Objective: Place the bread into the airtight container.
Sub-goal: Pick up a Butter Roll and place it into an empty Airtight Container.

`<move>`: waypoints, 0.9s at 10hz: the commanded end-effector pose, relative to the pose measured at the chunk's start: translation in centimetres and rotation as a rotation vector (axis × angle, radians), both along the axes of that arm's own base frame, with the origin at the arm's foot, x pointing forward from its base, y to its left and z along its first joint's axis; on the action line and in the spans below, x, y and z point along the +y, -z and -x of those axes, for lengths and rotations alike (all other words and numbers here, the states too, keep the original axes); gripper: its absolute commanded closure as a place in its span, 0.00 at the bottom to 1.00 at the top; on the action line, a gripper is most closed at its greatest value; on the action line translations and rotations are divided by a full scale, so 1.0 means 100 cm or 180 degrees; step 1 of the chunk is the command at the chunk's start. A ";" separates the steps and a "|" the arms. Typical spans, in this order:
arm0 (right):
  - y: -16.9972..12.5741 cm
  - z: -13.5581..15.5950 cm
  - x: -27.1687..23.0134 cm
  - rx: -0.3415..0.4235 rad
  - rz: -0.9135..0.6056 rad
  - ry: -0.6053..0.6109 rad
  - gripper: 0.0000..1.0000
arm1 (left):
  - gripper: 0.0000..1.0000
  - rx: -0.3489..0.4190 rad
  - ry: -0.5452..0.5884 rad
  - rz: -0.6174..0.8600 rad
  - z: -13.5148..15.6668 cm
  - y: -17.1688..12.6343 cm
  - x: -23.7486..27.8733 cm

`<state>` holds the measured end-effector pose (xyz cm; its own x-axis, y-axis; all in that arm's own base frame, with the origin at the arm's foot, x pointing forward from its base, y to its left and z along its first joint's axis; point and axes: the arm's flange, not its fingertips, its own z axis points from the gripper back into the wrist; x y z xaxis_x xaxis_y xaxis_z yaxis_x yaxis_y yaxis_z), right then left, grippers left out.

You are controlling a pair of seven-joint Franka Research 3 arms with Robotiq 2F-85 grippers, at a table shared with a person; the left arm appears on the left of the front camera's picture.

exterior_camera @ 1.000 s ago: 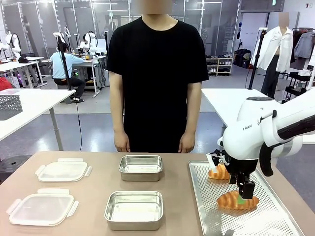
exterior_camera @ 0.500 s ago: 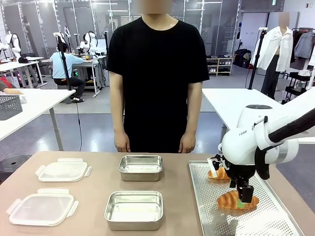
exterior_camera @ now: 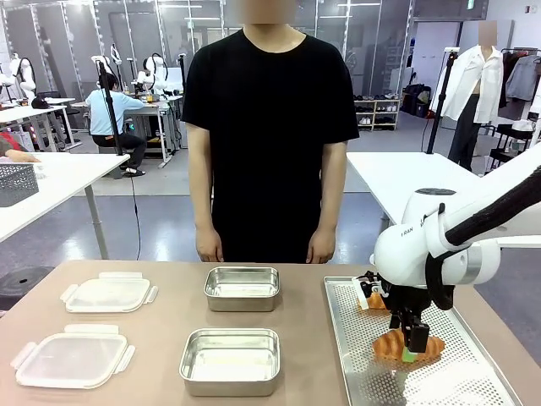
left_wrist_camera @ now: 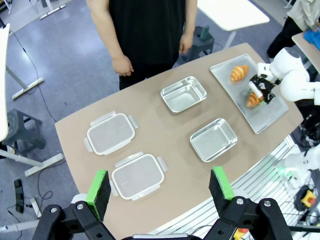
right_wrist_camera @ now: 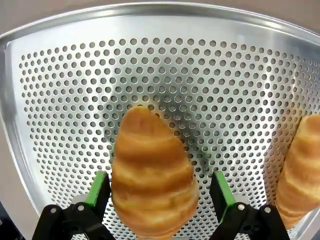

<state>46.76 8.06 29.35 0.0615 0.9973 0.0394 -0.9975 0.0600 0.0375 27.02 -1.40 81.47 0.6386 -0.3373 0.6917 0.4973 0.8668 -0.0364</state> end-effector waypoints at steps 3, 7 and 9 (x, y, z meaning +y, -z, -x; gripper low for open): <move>0.004 -0.003 -0.004 0.0106 -0.0088 -0.0051 0.30 | 0.00 -0.0004 -0.0008 0.0012 0.001 -0.002 0.000; -0.023 0.008 -0.003 0.0023 -0.0012 -0.0047 0.39 | 0.00 -0.0004 -0.0008 0.0012 0.001 -0.002 0.000; -0.052 0.016 0.006 0.0002 -0.0008 0.0019 0.39 | 0.00 -0.0004 -0.0008 0.0012 0.001 -0.002 0.000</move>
